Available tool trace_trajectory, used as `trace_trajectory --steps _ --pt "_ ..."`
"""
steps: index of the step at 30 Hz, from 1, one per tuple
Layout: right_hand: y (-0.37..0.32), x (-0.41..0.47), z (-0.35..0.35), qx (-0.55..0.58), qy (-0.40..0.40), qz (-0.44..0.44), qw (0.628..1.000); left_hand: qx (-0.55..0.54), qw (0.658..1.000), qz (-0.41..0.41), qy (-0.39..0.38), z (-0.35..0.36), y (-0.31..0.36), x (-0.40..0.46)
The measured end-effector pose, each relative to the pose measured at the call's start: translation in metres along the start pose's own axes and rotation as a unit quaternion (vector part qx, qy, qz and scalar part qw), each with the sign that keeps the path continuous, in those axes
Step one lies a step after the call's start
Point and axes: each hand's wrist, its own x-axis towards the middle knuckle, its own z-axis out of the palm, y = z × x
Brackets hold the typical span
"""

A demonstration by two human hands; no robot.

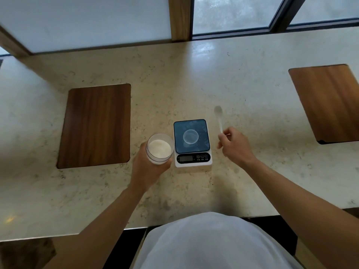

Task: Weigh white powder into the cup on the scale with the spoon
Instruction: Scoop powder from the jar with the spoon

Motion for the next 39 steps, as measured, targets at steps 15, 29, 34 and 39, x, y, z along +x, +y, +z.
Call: trace_trajectory --steps 15,29,34,39 --pt "-0.106 -0.025 -0.002 -0.024 -0.137 -0.205 0.969 -0.02 0.999 -0.034 0.012 -0.023 -0.004 0.01" --pt "-0.124 -0.029 0.023 -0.196 -0.15 -0.311 0.918 0.011 1.0 0.004 0.002 -0.025 0.001 0.001" --pt "-0.125 -0.033 0.024 -0.225 -0.133 -0.333 0.906 0.01 0.999 0.041 -0.008 -0.023 0.003 0.0" --pt "-0.128 -0.035 0.022 -0.246 -0.137 -0.328 0.902 0.018 0.998 0.061 -0.01 -0.019 0.003 0.0"
